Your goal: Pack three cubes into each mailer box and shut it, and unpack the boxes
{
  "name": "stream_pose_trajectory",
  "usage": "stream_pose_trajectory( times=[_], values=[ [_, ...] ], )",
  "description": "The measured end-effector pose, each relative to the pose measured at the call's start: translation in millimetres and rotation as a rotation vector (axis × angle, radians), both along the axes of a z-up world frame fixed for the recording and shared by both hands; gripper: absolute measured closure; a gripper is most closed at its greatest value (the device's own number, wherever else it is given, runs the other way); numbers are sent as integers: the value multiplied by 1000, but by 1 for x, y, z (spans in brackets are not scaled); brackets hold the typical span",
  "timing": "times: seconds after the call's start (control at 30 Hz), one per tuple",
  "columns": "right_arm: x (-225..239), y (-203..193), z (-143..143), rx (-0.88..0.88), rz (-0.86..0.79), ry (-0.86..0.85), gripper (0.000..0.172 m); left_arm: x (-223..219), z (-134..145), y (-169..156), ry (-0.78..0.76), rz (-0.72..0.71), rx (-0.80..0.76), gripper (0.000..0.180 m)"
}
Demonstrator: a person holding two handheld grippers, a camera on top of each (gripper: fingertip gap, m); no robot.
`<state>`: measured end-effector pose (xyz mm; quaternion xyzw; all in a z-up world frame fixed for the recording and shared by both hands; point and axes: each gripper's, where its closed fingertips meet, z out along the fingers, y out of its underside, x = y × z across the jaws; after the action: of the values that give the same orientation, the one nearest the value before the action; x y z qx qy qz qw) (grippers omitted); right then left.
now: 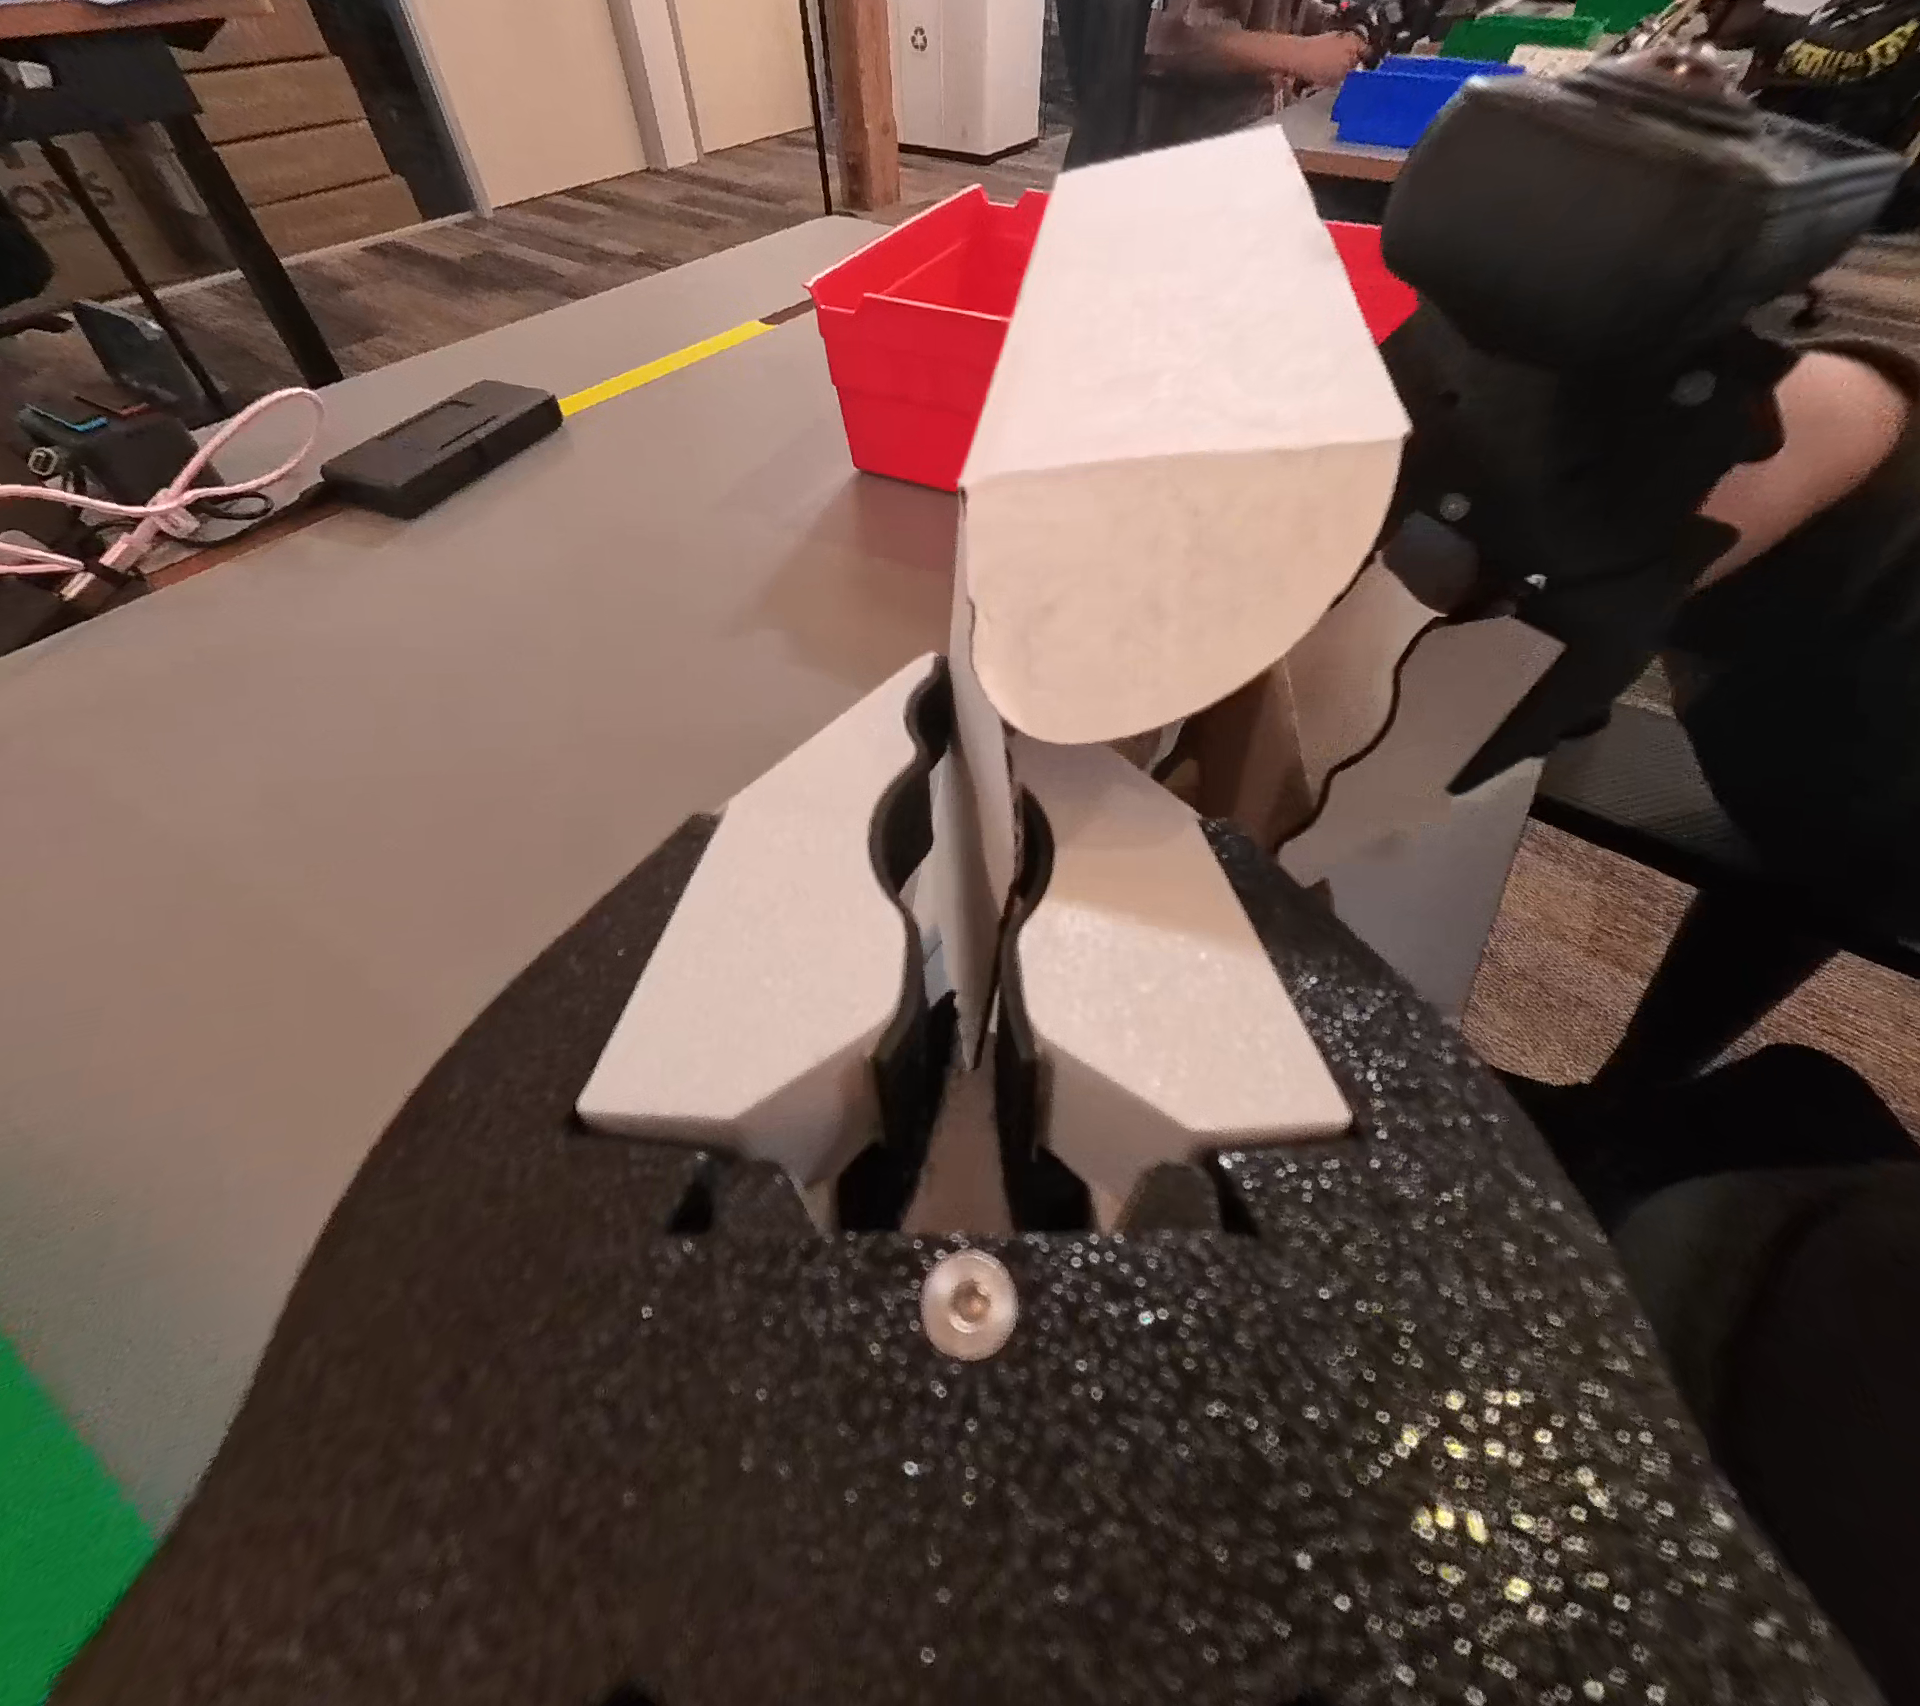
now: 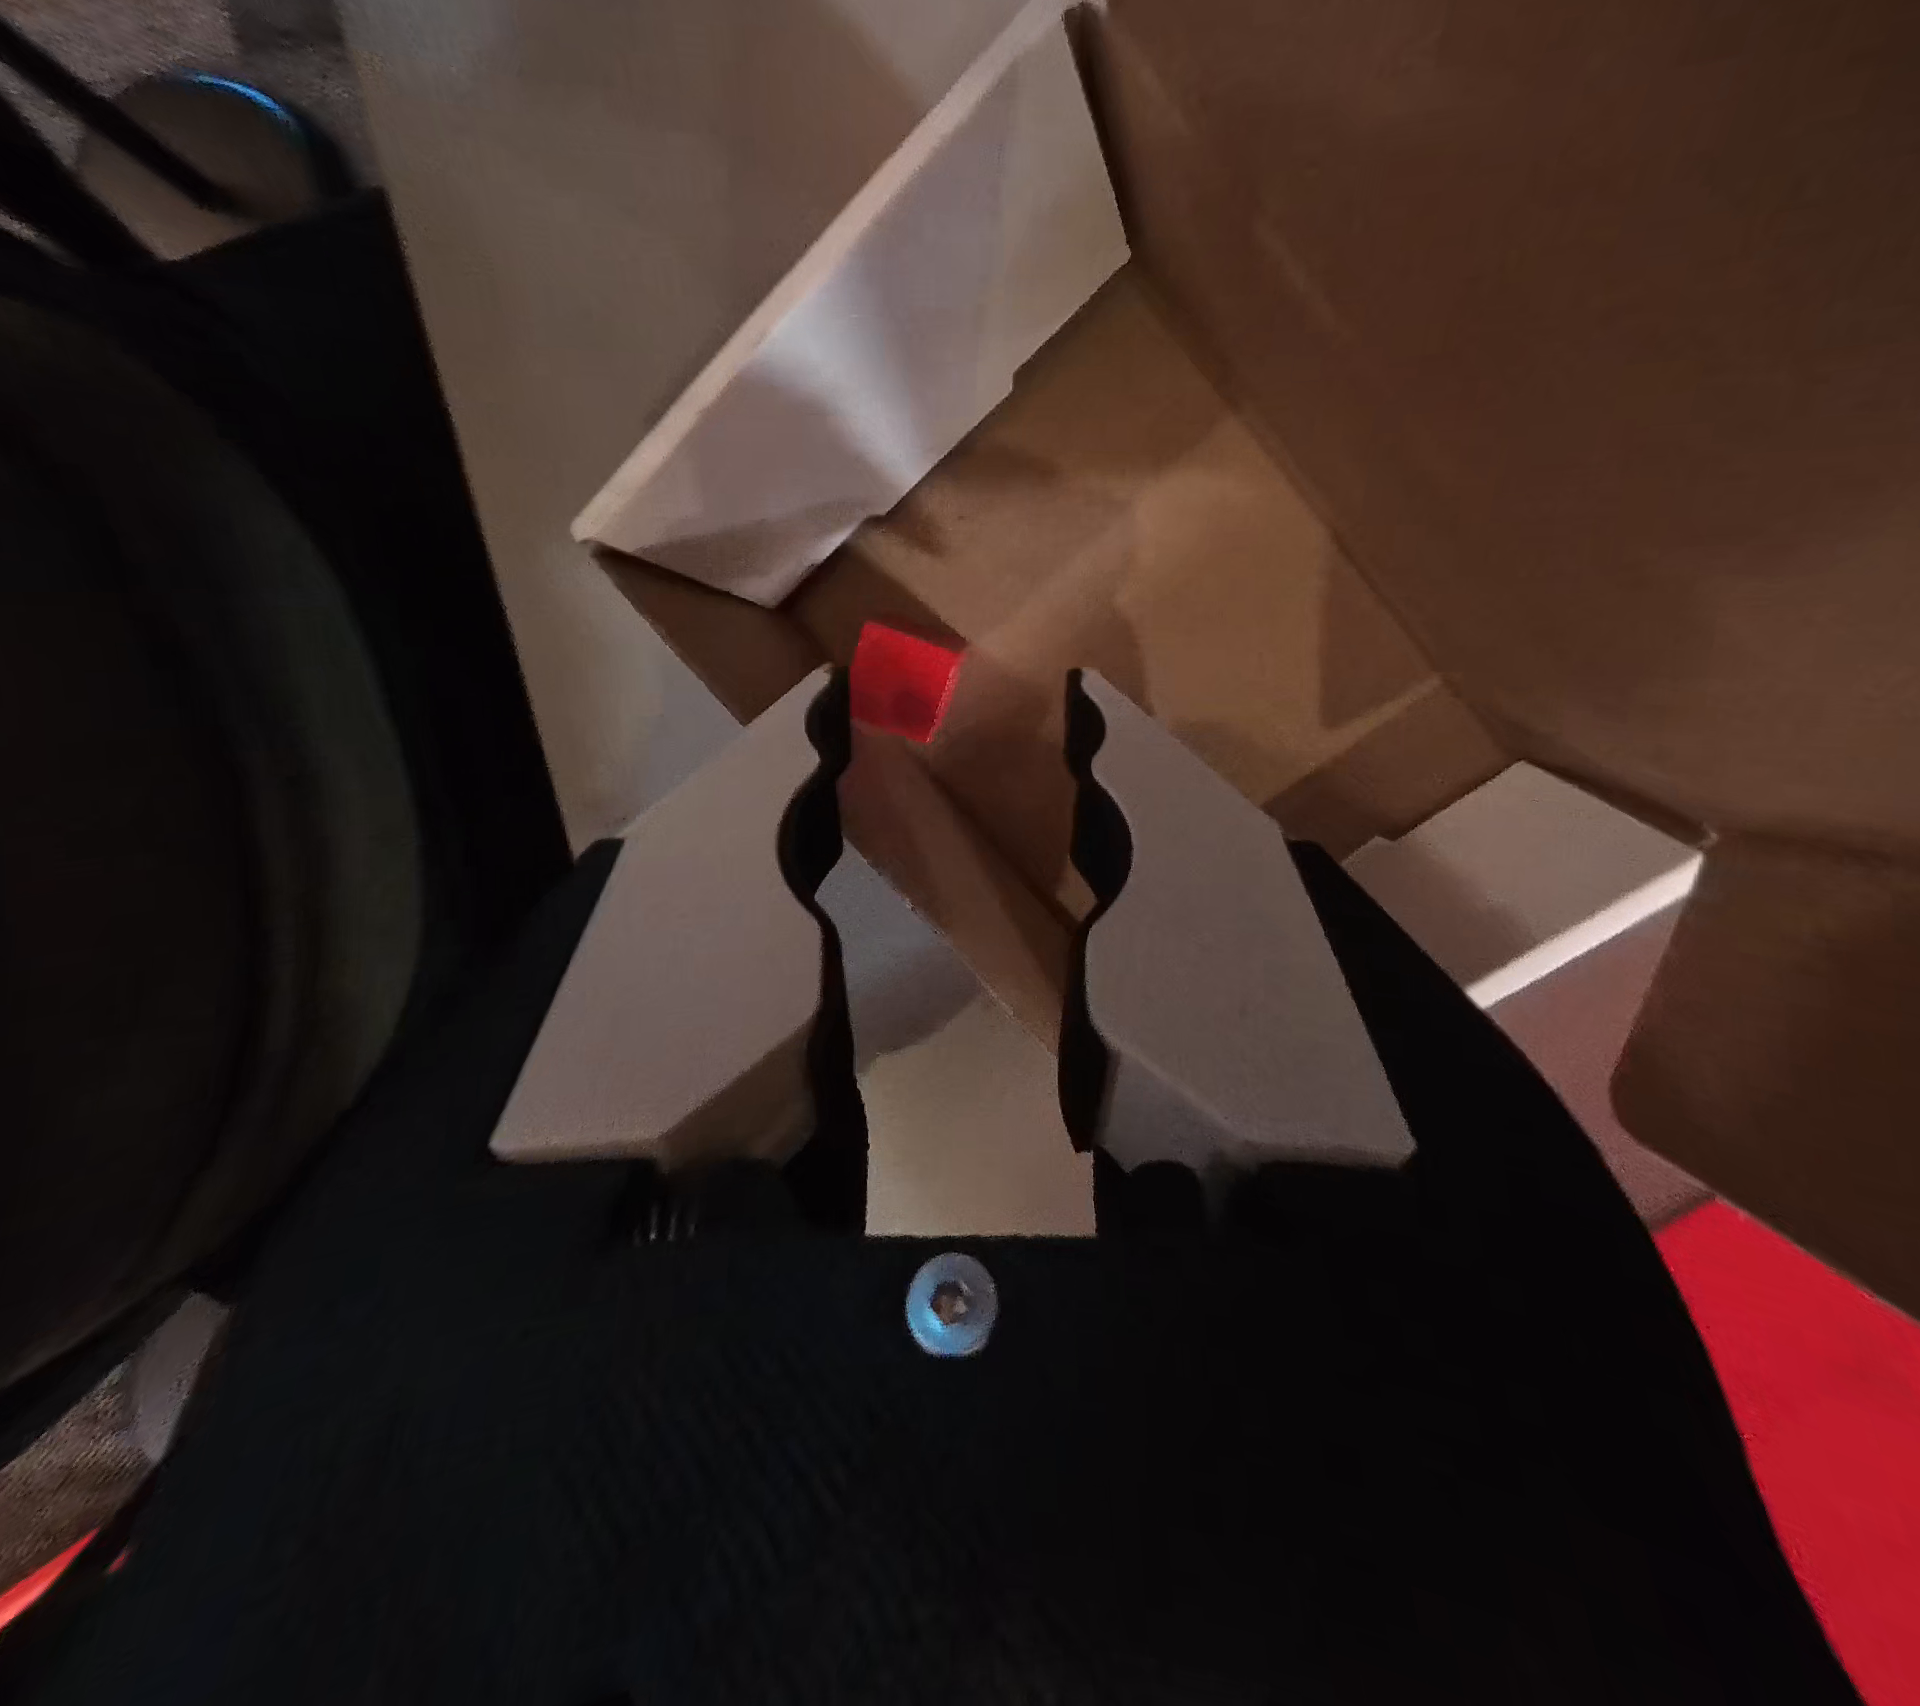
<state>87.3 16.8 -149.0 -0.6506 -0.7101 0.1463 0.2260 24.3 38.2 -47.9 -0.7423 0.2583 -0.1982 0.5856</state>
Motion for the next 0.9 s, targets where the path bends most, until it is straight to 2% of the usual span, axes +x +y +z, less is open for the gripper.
stream_pose_trajectory(
  times=[0.13, 0.27, 0.4, 0.63, 0.8, 0.9],
  values=[
    [4, -9, -6, -73, 33, -24, 133, 6, -5, -2, 21, -19, -22, 179],
    [9, -18, -11, -90, 81, -65, 143, 11, -7, -4, 17, -41, -34, 179],
    [10, -12, -10, -29, 56, -82, 133, 12, -8, -5, 33, -38, -35, 179],
    [8, 12, -6, 105, -28, -83, 137, 9, -17, 0, 66, -6, -48, 179],
    [7, 3, -2, -34, -49, -31, 131, 14, -22, -1, 74, -23, -81, 179],
    [17, -1, -11, -114, -75, -91, 127, 14, -23, -1, 81, -24, -82, 179]
  ],
)
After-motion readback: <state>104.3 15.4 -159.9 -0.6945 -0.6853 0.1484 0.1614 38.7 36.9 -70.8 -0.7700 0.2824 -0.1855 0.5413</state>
